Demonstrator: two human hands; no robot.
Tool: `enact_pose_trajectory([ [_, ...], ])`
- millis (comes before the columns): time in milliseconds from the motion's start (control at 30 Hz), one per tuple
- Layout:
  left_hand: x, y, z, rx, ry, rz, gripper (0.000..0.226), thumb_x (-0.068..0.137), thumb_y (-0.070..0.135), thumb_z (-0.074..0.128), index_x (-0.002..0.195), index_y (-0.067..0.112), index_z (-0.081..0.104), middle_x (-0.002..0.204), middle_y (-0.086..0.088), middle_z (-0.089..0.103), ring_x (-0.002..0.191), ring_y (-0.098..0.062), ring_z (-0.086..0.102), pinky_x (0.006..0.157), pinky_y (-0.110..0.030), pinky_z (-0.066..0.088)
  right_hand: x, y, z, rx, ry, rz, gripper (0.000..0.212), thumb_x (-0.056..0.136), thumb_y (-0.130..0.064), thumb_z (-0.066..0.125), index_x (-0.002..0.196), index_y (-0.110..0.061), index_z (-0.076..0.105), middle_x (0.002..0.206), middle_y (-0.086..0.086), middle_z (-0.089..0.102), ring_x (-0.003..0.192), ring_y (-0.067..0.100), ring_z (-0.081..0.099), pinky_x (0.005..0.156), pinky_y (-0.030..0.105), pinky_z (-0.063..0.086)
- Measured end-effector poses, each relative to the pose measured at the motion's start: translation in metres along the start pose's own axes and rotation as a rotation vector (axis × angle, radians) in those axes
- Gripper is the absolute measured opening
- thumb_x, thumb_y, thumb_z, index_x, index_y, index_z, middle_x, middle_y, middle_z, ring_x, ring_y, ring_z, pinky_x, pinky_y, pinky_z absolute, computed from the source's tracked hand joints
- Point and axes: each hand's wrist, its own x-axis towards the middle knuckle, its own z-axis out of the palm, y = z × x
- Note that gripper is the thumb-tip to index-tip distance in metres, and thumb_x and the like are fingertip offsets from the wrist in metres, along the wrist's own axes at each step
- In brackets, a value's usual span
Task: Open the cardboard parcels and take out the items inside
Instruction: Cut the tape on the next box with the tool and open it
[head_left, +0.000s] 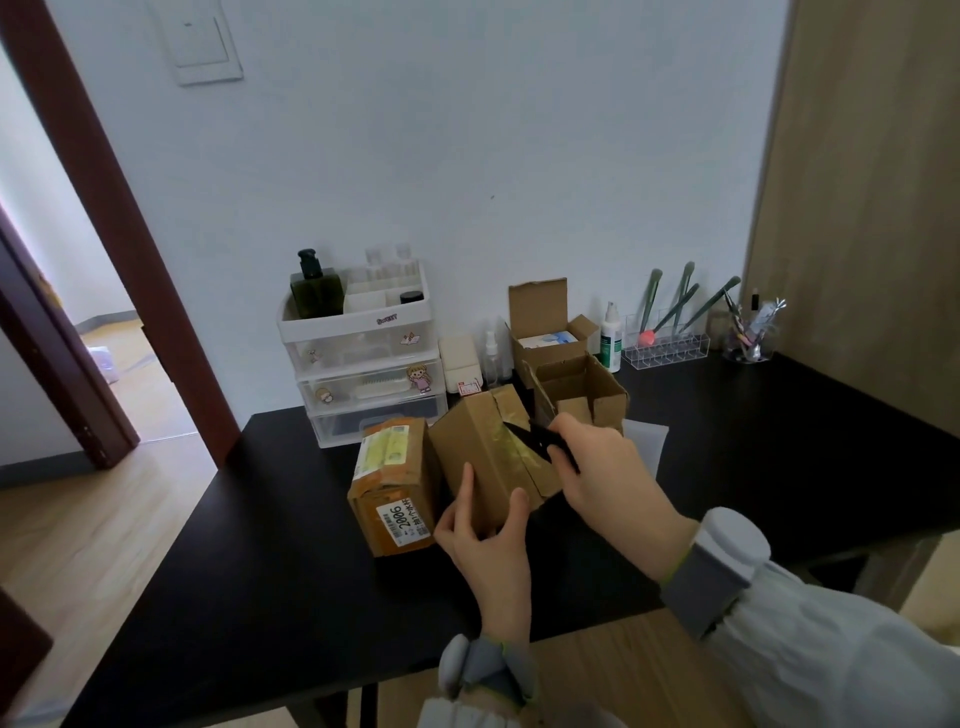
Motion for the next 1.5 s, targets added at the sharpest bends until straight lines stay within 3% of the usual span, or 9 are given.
enact_pose_trajectory([
  [167,0.000,0.001,0.001,0.011,0.029,-0.023,0.057,0.074,0.029,0.077,0.103,0.067,0.046,0.118,0.012,0.029,0.119,-0.014,0.035,0.106,-0.038,0.035,-0.003,0.000,0.008,-0.005,-0.016,-0.015,0.020,0.097,-0.019,0.045,0.115,-0.013,0.053,0.109,0.004,0.065,0.098,0.016,0.063,0.085,0.029,0.052],
  [267,0.003,0.003,-0.001,-0.007,0.032,-0.038,0.055,0.074,0.032,0.077,0.101,0.069,0.047,0.118,0.019,0.032,0.121,-0.014,0.036,0.105,-0.037,0.034,-0.011,0.001,0.010,0.067,-0.025,0.005,0.021,0.096,-0.018,0.048,0.115,-0.013,0.054,0.109,0.003,0.066,0.096,0.013,0.063,0.083,0.023,0.051],
  [367,0.011,0.001,-0.003,-0.048,0.054,-0.055,0.052,0.073,0.033,0.077,0.104,0.064,0.050,0.128,0.014,0.034,0.127,-0.016,0.036,0.109,-0.042,0.034,-0.017,0.006,0.005,0.129,-0.027,0.025,0.021,0.094,-0.017,0.052,0.115,-0.015,0.056,0.108,0.001,0.067,0.097,0.011,0.063,0.082,0.021,0.051],
  [533,0.011,-0.004,-0.001,-0.036,0.039,-0.052,0.055,0.071,0.035,0.079,0.101,0.069,0.049,0.109,0.026,0.028,0.118,-0.012,0.035,0.103,-0.036,0.036,-0.018,0.008,0.002,0.100,-0.041,0.038,0.024,0.095,-0.018,0.050,0.119,-0.015,0.054,0.114,0.001,0.065,0.102,0.012,0.062,0.086,0.022,0.049],
  [933,0.015,-0.008,-0.004,-0.055,0.057,-0.061,0.054,0.072,0.030,0.079,0.099,0.068,0.051,0.110,0.028,0.030,0.117,-0.012,0.037,0.101,-0.034,0.037,0.017,0.001,-0.020,0.051,-0.142,0.034,0.024,0.095,-0.015,0.050,0.118,-0.013,0.056,0.110,0.009,0.065,0.097,0.022,0.062,0.080,0.030,0.052],
  [1033,0.015,-0.008,-0.005,-0.044,0.042,-0.044,0.055,0.072,0.032,0.078,0.101,0.068,0.050,0.125,0.018,0.033,0.124,-0.012,0.035,0.103,-0.034,0.034,0.004,0.006,-0.016,0.101,-0.087,0.023,0.023,0.095,-0.017,0.051,0.117,-0.013,0.055,0.107,0.006,0.066,0.095,0.018,0.063,0.075,0.023,0.049],
  [1167,0.011,-0.010,-0.005,0.015,0.022,-0.034,0.058,0.071,0.037,0.078,0.104,0.072,0.046,0.114,0.029,0.028,0.120,-0.009,0.033,0.107,-0.038,0.033,-0.013,0.011,-0.008,0.118,0.059,-0.026,0.020,0.095,-0.019,0.050,0.114,-0.014,0.055,0.100,0.002,0.067,0.089,0.013,0.064,0.077,0.028,0.054],
  [1367,0.009,-0.012,-0.007,0.064,-0.038,-0.009,0.069,0.073,0.042,0.076,0.114,0.074,0.031,0.128,0.017,0.024,0.120,-0.009,0.031,0.099,-0.029,0.033,-0.007,0.010,0.004,0.099,0.097,-0.039,0.023,0.096,-0.021,0.050,0.116,-0.014,0.055,0.102,0.001,0.067,0.092,0.012,0.064,0.077,0.020,0.048],
  [1500,0.008,-0.011,-0.006,0.064,-0.090,0.031,0.085,0.077,0.033,0.074,0.138,0.057,0.020,0.134,0.018,0.025,0.123,-0.005,0.028,0.094,-0.023,0.031,-0.001,0.009,0.004,0.007,0.076,-0.015,0.026,0.097,-0.024,0.045,0.120,-0.015,0.052,0.103,0.002,0.068,0.091,0.015,0.065,0.078,0.023,0.049],
])
